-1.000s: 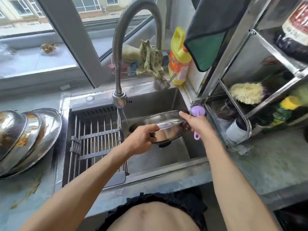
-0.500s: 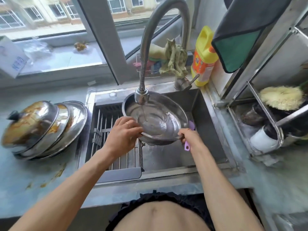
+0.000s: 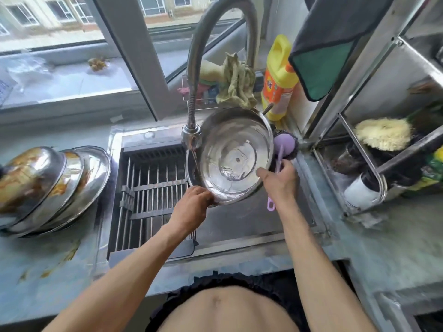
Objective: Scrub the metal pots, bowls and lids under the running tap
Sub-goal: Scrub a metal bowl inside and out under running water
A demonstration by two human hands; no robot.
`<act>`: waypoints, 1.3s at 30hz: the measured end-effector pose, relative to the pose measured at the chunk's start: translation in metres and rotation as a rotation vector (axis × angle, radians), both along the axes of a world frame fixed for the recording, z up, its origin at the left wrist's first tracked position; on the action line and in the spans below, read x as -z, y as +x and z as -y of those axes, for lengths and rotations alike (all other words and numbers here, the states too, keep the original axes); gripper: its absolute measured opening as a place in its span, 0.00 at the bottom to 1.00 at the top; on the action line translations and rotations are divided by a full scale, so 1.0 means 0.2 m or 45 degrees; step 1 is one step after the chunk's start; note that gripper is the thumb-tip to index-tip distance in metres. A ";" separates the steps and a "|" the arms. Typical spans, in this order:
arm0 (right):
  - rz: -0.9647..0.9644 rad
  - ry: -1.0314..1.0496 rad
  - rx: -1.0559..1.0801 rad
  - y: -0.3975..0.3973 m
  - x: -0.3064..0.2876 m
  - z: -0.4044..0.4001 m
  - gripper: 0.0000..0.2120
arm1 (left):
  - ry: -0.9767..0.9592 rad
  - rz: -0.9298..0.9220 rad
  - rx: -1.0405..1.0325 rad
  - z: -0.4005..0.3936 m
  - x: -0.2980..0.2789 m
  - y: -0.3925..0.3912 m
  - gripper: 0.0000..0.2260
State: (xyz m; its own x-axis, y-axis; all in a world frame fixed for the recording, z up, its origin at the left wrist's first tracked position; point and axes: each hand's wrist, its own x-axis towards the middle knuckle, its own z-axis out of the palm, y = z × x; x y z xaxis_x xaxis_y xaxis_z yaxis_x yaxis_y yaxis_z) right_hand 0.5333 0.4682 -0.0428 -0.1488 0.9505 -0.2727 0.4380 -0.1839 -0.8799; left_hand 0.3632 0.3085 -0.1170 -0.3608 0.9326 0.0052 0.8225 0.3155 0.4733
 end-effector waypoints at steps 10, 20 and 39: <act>0.382 -0.022 -0.146 0.03 -0.04 -0.14 0.22 | 0.318 0.173 -0.047 0.06 -0.15 -0.07 0.13; -0.169 -0.794 -0.019 -0.05 0.35 0.06 0.09 | 0.447 -0.249 0.275 0.04 -0.35 -0.14 0.11; 0.084 0.046 -0.043 0.11 0.01 -0.03 0.20 | 0.178 0.016 0.157 0.07 0.10 0.05 0.14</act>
